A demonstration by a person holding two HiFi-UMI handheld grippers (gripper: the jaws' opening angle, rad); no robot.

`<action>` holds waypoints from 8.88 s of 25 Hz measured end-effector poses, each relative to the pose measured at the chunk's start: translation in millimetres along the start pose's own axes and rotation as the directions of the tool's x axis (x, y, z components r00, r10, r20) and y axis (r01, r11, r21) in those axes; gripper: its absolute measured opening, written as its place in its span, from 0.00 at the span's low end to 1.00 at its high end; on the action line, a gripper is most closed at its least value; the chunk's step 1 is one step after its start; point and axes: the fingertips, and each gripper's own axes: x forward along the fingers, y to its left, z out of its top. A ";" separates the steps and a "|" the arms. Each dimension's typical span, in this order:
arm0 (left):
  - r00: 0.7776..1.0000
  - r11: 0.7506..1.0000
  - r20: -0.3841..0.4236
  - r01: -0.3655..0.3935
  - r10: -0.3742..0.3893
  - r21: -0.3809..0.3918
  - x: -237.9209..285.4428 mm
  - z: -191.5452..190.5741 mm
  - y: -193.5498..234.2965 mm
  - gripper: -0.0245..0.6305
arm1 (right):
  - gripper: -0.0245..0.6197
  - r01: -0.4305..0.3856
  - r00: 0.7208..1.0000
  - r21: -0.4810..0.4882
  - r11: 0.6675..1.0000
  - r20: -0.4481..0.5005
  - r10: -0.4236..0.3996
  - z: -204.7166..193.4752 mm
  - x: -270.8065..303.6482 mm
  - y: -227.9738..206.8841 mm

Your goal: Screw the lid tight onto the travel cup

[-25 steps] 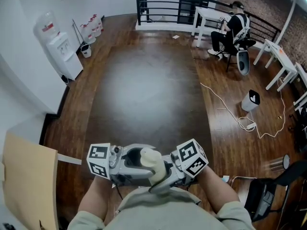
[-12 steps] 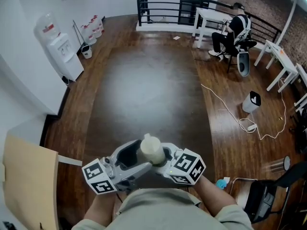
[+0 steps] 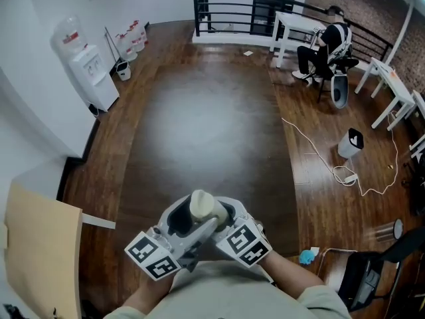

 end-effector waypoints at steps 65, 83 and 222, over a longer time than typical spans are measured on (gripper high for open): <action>0.999 0.991 0.018 0.048 -0.051 0.122 -1.7 12.5 -17.1 0.52 | 0.52 0.019 0.999 -0.088 0.996 0.036 -0.016 16.5 -10.6 3.0; 0.821 0.822 -0.231 0.557 -0.522 0.123 -7.1 5.2 -62.2 0.50 | 0.51 -0.515 0.857 -0.033 0.856 -0.032 0.514 9.3 -37.2 69.4; 0.946 0.928 -0.054 -0.301 0.320 0.221 -166.5 -208.7 -229.9 0.04 | 0.04 0.329 0.865 0.214 0.920 0.323 -0.384 -136.0 -288.2 193.2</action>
